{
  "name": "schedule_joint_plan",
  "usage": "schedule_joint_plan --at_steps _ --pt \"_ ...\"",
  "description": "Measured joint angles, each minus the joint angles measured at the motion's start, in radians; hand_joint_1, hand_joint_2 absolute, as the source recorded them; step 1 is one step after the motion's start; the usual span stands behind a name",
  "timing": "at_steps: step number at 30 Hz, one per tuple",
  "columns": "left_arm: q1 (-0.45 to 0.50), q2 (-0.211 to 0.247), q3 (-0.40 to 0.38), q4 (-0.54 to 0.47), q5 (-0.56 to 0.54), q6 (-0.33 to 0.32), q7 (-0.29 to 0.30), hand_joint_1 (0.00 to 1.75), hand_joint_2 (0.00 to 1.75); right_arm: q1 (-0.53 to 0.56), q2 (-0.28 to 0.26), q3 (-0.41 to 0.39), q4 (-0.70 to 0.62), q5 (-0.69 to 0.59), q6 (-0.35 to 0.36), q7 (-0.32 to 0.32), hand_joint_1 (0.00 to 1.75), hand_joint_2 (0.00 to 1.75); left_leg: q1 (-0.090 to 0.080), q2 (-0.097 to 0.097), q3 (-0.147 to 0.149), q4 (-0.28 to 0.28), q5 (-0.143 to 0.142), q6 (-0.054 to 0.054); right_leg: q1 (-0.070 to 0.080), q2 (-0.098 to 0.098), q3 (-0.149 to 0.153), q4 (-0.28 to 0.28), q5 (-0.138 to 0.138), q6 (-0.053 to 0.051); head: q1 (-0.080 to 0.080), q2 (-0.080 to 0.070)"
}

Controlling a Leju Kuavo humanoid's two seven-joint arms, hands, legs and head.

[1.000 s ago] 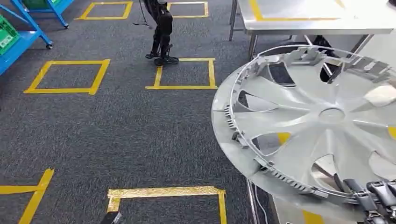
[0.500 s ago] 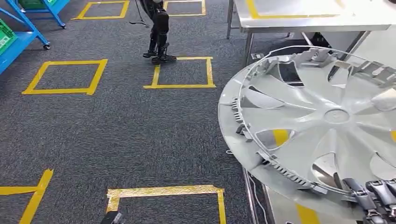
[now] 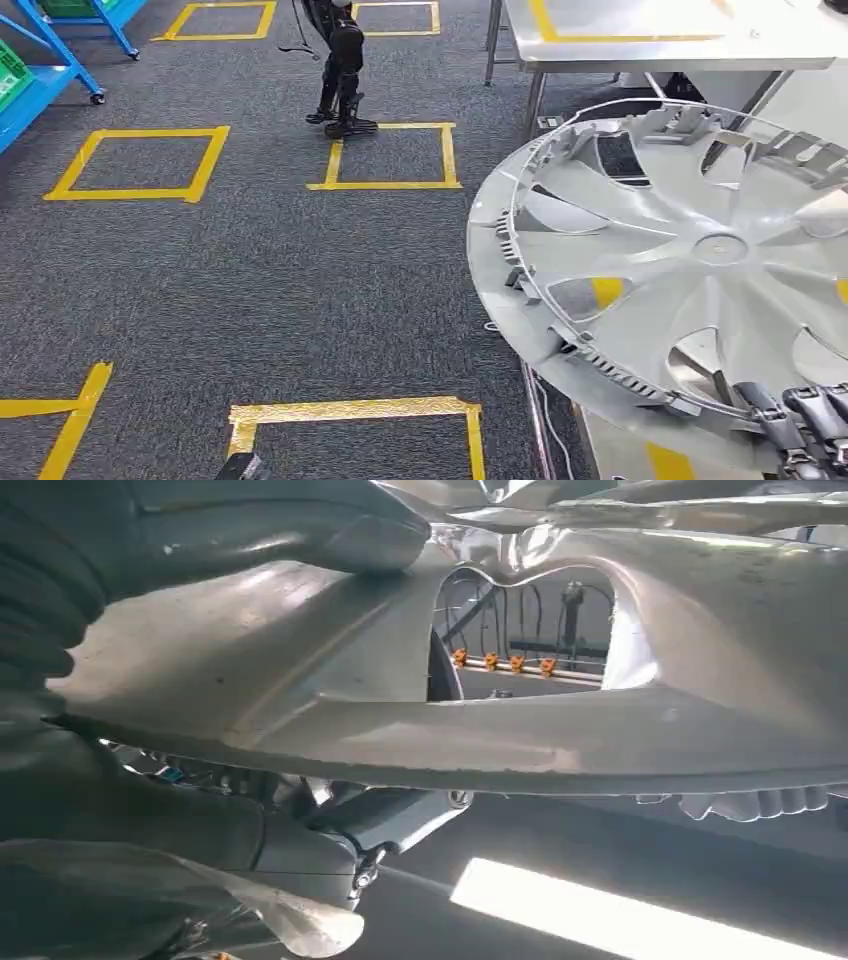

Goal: Take the parts from the cabinet and place them on the table.

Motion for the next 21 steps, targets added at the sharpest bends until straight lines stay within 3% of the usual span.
schedule_joint_plan --at_steps 21 --pt "0.000 0.001 -0.001 0.000 0.006 -0.002 -0.015 0.00 0.00 0.002 0.000 0.006 0.000 0.000 0.000 0.000 1.75 1.75 -0.001 0.000 0.000 0.000 0.000 0.000 -0.001 0.000 0.000 -0.001 0.000 0.000 0.000 0.000"
